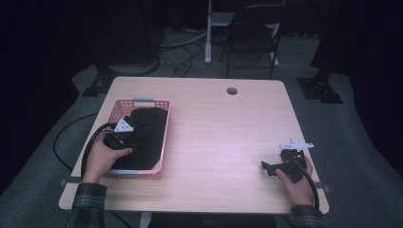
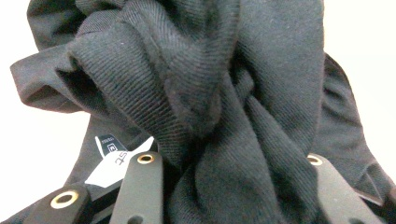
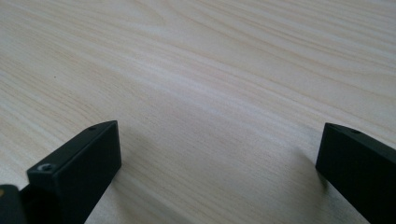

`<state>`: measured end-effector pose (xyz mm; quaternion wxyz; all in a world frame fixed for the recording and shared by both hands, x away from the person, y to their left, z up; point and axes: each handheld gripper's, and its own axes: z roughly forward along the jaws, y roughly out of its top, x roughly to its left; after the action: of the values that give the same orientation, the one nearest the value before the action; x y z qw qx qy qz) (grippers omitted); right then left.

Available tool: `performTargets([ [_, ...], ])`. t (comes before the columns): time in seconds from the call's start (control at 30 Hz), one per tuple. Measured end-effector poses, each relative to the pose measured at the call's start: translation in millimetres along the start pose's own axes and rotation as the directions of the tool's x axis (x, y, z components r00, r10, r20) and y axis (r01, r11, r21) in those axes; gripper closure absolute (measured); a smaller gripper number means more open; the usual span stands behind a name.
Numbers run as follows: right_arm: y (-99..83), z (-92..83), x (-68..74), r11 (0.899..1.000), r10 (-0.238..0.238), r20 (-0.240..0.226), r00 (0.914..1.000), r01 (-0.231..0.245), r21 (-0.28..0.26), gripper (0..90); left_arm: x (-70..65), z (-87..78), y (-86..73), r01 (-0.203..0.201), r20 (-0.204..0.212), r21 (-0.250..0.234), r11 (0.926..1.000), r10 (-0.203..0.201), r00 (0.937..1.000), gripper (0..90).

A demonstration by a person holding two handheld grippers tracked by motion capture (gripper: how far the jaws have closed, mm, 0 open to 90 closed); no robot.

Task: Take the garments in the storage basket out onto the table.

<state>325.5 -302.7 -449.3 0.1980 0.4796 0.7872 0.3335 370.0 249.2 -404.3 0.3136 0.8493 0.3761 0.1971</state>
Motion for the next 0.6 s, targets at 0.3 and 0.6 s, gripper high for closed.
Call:
performTargets([
  [0.3,0.0,0.0,0.0,1.0,0.0,0.0,1.0,0.0,0.0,0.0,2.4,-6.7,1.1,0.028,0.018,-0.02,0.9994,-0.028,0.9994,61.2],
  [0.6,0.0,0.0,0.0,1.0,0.0,0.0,1.0,0.0,0.0,0.0,5.8,-14.7,1.3,0.061,0.047,-0.071,0.9956,-0.058,0.9972,61.8],
])
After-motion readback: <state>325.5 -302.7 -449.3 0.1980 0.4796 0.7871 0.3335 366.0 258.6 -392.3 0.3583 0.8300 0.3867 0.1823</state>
